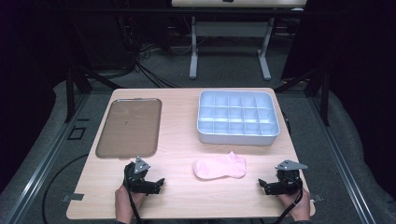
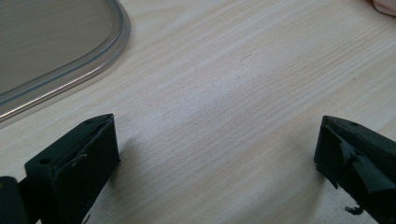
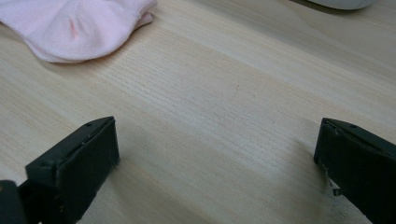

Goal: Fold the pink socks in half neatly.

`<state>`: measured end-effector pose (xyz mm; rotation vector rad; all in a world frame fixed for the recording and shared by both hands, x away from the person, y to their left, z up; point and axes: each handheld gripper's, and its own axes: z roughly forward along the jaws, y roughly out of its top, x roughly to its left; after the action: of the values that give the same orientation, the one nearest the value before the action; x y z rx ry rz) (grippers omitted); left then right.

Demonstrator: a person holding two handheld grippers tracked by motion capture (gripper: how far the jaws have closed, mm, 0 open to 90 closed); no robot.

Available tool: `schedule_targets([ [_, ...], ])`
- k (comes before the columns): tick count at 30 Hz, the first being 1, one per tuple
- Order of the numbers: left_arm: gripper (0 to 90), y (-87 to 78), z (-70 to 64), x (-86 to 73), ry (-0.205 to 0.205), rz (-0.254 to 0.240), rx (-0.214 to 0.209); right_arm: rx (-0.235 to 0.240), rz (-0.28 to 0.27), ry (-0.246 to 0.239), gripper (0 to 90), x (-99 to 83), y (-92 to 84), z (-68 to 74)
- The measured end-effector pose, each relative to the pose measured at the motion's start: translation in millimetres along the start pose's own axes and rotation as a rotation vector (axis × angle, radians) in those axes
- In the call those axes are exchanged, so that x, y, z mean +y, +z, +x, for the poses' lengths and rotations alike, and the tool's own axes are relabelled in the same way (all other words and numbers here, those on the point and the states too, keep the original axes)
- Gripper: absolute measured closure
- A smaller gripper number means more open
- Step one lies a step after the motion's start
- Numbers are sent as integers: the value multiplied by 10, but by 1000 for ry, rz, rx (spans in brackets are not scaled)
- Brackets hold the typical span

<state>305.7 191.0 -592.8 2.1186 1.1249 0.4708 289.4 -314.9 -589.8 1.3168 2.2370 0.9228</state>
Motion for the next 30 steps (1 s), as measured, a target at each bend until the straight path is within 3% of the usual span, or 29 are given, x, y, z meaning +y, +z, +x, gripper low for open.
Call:
schedule_targets([
  [20, 1, -7, 1, 12, -10, 1, -6, -1, -9, 7, 0, 4, 12, -3],
  [25, 5, -78, -82, 121, -10, -53, -58, 4, -3, -2, 0, 19, 20, -29],
  [30, 127, -137, -259, 405, 47, -104, -125, 4, -6, 4, 0, 19, 23, -29],
])
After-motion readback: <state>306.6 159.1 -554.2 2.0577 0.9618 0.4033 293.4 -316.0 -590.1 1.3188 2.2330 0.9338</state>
